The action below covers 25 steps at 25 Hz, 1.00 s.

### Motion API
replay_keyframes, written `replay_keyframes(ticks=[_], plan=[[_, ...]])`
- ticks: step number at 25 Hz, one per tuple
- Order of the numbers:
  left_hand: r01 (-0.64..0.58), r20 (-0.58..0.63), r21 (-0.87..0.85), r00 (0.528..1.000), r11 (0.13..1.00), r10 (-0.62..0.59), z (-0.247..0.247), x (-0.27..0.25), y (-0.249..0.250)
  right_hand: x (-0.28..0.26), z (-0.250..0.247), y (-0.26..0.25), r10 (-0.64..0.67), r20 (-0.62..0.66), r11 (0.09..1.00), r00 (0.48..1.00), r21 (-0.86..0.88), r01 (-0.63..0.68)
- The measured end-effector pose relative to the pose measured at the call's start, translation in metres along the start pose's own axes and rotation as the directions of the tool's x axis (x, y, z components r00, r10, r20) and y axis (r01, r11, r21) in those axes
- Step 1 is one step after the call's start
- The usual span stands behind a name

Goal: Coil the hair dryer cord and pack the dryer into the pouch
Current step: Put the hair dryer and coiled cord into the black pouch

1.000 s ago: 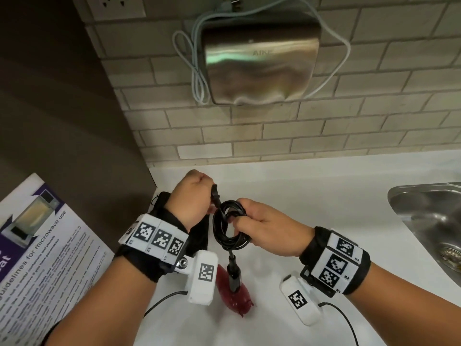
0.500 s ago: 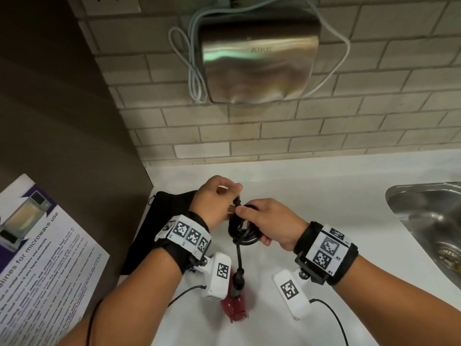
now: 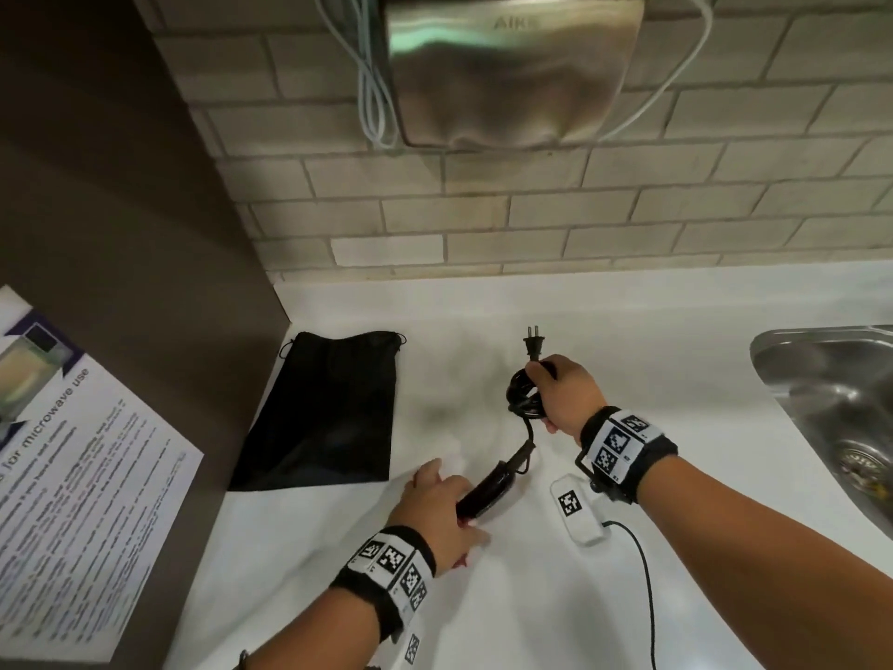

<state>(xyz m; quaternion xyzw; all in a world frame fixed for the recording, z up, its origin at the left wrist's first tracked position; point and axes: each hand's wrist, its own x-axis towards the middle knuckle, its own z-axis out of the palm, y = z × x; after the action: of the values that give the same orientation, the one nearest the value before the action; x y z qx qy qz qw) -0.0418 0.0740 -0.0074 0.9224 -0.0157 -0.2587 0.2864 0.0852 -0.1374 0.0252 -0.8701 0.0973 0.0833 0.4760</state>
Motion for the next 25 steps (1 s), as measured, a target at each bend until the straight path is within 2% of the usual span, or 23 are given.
replay_keyframes(ticks=[3,6,8,10,11,13,18,22,25], plan=[[-0.013,-0.104,0.112,0.994,0.994,0.025,-0.003,0.018,-0.011,0.006,0.009,0.023,0.018,0.061,0.971,0.998,-0.241,-0.002],[-0.149,-0.212,0.241,0.956,0.959,0.202,-0.01,0.03,-0.025,-0.001,0.028,0.051,0.028,0.21,0.946,0.977,-0.32,0.042],[-0.243,-0.181,0.309,0.934,0.919,0.308,-0.013,0.037,-0.031,-0.01,0.041,0.063,0.013,0.352,0.925,0.936,-0.359,0.121],[-0.316,-0.128,0.404,0.91,0.859,0.395,-0.017,0.042,-0.029,-0.016,0.049,0.069,-0.055,0.423,0.873,0.905,-0.42,0.249],[-0.339,-0.11,0.453,0.897,0.825,0.429,-0.019,0.045,-0.028,-0.017,0.05,0.07,-0.093,0.423,0.831,0.901,-0.465,0.304],[-0.33,-0.108,0.53,0.888,0.781,0.448,-0.021,0.048,-0.027,-0.014,0.047,0.068,-0.109,0.4,0.78,0.91,-0.534,0.328],[-0.308,-0.119,0.571,0.886,0.761,0.448,-0.014,0.047,-0.025,-0.005,0.037,0.068,-0.021,0.353,0.855,0.936,-0.479,0.2],[-0.306,-0.121,0.507,0.9,0.806,0.418,-0.016,0.04,-0.022,-0.006,0.029,0.066,-0.003,0.334,0.878,0.943,-0.45,0.162],[-0.314,-0.116,0.511,0.897,0.8,0.426,-0.014,0.035,-0.024,-0.007,0.021,0.062,-0.02,0.34,0.896,0.94,-0.411,0.168]])
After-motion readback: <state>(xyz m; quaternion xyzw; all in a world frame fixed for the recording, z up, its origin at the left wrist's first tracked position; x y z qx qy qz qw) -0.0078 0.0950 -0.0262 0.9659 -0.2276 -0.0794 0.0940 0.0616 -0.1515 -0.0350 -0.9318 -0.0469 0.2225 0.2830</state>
